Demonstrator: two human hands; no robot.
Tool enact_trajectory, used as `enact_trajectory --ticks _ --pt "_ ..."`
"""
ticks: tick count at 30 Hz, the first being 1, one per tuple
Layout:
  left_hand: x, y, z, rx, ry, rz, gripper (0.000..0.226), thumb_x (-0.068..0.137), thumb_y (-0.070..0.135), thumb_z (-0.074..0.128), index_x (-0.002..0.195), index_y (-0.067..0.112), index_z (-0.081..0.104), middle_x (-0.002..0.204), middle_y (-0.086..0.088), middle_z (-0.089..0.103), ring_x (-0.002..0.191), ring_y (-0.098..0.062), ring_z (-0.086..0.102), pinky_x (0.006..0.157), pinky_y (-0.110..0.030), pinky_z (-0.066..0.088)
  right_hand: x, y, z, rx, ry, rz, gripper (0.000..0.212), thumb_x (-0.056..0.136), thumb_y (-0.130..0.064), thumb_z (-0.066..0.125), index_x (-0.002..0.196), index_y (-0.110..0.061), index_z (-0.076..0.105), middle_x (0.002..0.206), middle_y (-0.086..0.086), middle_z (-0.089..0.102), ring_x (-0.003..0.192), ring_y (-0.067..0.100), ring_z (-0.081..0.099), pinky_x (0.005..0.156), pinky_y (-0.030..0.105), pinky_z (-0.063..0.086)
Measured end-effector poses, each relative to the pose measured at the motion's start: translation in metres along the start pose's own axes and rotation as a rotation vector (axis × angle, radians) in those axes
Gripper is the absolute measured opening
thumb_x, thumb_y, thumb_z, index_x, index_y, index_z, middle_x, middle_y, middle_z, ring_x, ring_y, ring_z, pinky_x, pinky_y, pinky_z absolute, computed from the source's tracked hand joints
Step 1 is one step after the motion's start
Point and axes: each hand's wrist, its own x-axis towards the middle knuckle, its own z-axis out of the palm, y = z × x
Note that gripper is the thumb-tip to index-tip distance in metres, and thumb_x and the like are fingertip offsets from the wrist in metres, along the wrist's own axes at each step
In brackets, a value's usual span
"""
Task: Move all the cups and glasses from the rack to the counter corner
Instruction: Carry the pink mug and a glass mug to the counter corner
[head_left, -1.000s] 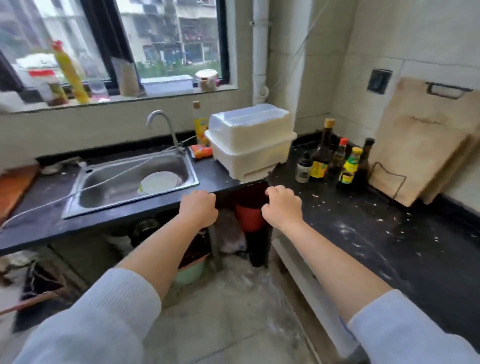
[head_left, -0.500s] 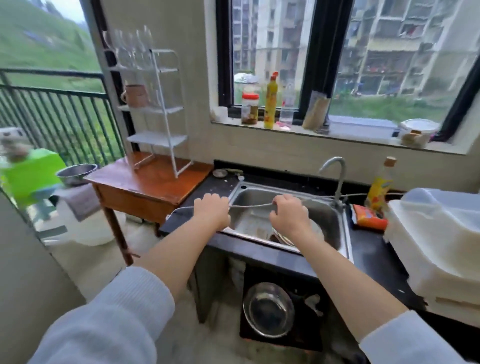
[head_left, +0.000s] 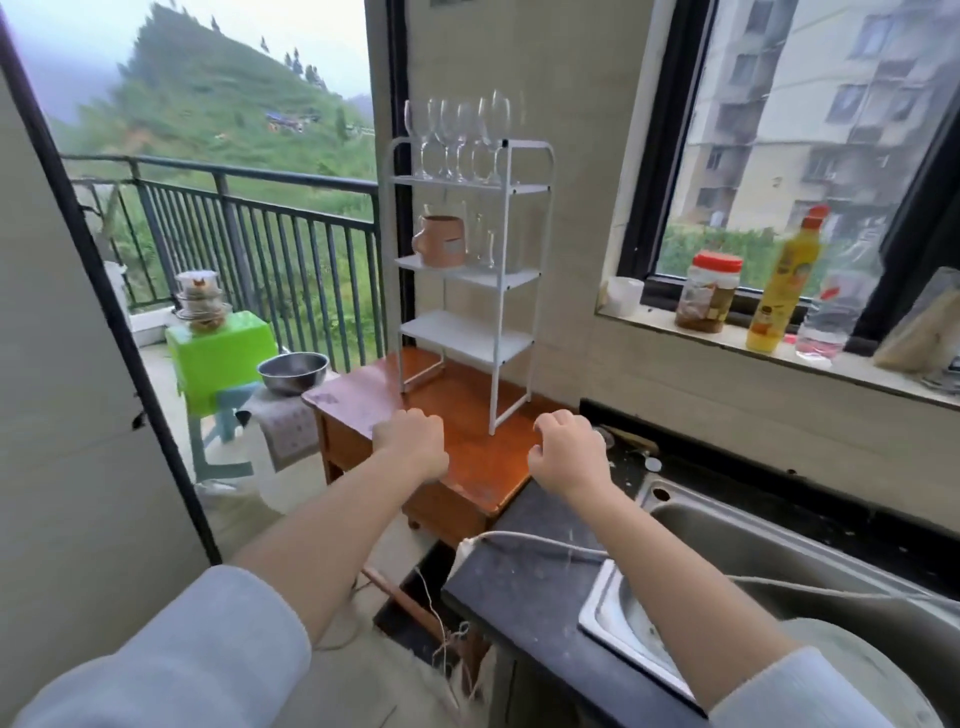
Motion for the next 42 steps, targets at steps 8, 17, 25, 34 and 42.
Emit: enact_trajectory --ticks 8,17,25,34,42 --pt "0.132 -0.120 -0.018 -0.135 0.023 0.027 0.032 0.087 0.021 0.044 0.113 0.005 0.054 0.119 -0.016 0.055 0.108 -0.031 0.054 0.074 -0.036 0.046 0.154 -0.096 0.031 0.156 0.027 0.000 0.036 0.085 -0.014 0.044 0.118 -0.005 0.053 0.123 0.015 0.056 0.116 0.032 0.046 0.094 0.038 0.040" --pt "0.247 -0.162 -0.009 -0.377 0.064 0.096 0.032 0.086 0.024 0.045 0.112 0.009 0.054 0.119 -0.013 0.056 0.107 -0.030 0.054 0.083 -0.036 0.046 0.286 -0.113 0.036 0.064 0.152 -0.005 0.039 0.085 -0.007 0.044 0.123 0.001 0.048 0.128 0.021 0.051 0.120 0.036 0.042 0.097 0.040 0.039" --pt "0.358 -0.177 -0.038 -0.592 0.171 0.136 0.038 0.087 0.026 0.050 0.122 0.010 0.050 0.124 -0.011 0.056 0.106 -0.026 0.056 0.079 -0.031 0.047 0.401 -0.112 0.029 0.271 0.361 0.194 0.049 0.083 -0.013 0.053 0.128 0.003 0.040 0.135 0.025 0.040 0.124 0.042 0.039 0.098 0.046 0.037" --pt "0.445 -0.153 -0.044 -1.040 0.157 0.215 0.043 0.088 0.026 0.054 0.127 0.010 0.046 0.114 -0.003 0.056 0.090 -0.014 0.054 0.073 -0.019 0.042 0.446 -0.094 0.045 0.587 0.558 0.460 0.054 0.084 -0.008 0.050 0.135 0.000 0.033 0.138 0.020 0.040 0.126 0.032 0.039 0.099 0.029 0.031" --pt "0.480 -0.128 -0.050 -1.298 0.030 0.202 0.022 0.088 0.019 0.048 0.068 0.024 0.043 0.071 0.004 0.048 0.075 -0.018 0.048 0.057 -0.022 0.037 0.457 -0.096 0.033 1.111 0.653 0.612 0.025 0.078 -0.004 0.046 0.058 -0.018 0.042 0.057 0.001 0.040 0.052 0.013 0.035 0.047 0.023 0.029"
